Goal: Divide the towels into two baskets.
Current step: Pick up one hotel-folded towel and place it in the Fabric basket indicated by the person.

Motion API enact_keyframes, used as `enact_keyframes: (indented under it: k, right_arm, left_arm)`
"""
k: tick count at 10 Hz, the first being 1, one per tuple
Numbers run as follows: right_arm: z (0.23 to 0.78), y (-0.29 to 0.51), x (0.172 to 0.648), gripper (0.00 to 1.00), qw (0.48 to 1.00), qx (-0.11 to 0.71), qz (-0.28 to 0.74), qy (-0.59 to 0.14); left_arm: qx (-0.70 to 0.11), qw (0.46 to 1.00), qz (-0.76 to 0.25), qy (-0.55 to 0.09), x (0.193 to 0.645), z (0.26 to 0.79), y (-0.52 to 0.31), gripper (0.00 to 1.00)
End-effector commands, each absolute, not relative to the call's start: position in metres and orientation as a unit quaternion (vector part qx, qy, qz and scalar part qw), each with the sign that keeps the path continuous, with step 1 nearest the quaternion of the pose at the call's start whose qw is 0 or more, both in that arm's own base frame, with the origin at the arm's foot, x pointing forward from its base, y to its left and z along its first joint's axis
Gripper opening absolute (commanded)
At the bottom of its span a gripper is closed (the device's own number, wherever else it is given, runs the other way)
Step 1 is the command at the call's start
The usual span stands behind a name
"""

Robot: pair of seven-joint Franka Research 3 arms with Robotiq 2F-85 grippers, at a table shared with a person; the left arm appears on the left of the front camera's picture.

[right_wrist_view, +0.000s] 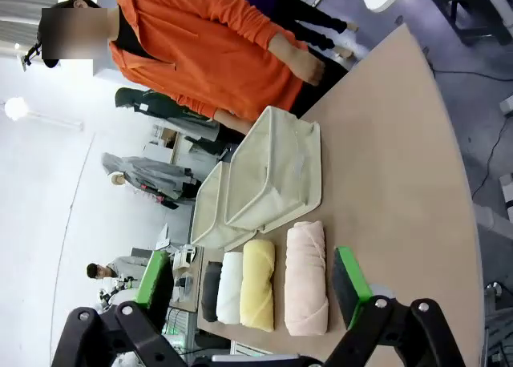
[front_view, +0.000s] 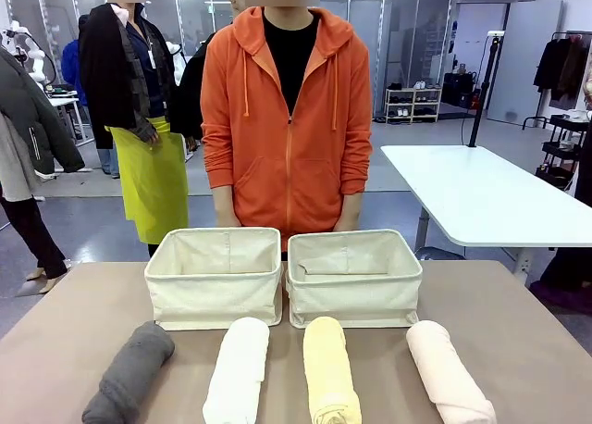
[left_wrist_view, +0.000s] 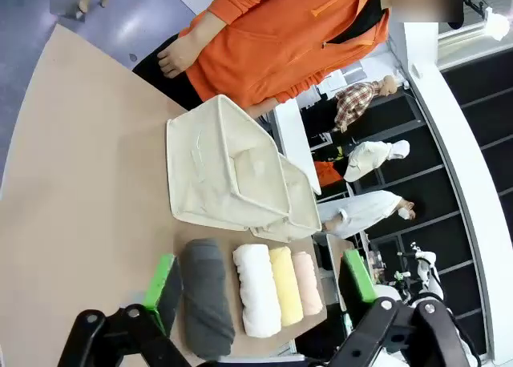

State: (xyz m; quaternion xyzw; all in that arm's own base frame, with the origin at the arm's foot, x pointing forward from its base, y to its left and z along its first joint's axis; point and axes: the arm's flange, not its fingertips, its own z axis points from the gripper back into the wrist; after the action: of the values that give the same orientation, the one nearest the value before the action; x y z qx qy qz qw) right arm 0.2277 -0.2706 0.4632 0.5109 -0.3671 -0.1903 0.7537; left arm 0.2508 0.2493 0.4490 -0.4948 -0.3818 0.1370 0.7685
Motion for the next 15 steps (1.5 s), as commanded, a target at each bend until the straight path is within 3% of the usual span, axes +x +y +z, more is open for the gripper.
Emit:
enact_keyframes:
  k: [1, 15]
  right_arm:
    - [0.461, -0.2664, 0.2336, 1.0, 0.755, 0.517, -0.184, -0.36]
    - [0.461, -0.2664, 0.2336, 1.0, 0.755, 0.517, -0.184, -0.36]
  left_arm:
    - [-0.502, 0.768, 0.137, -0.375, 0.2546, 0.4436, 0.2475, 1.0]
    - [-0.502, 0.768, 0.137, -0.375, 0.2546, 0.4436, 0.2475, 1.0]
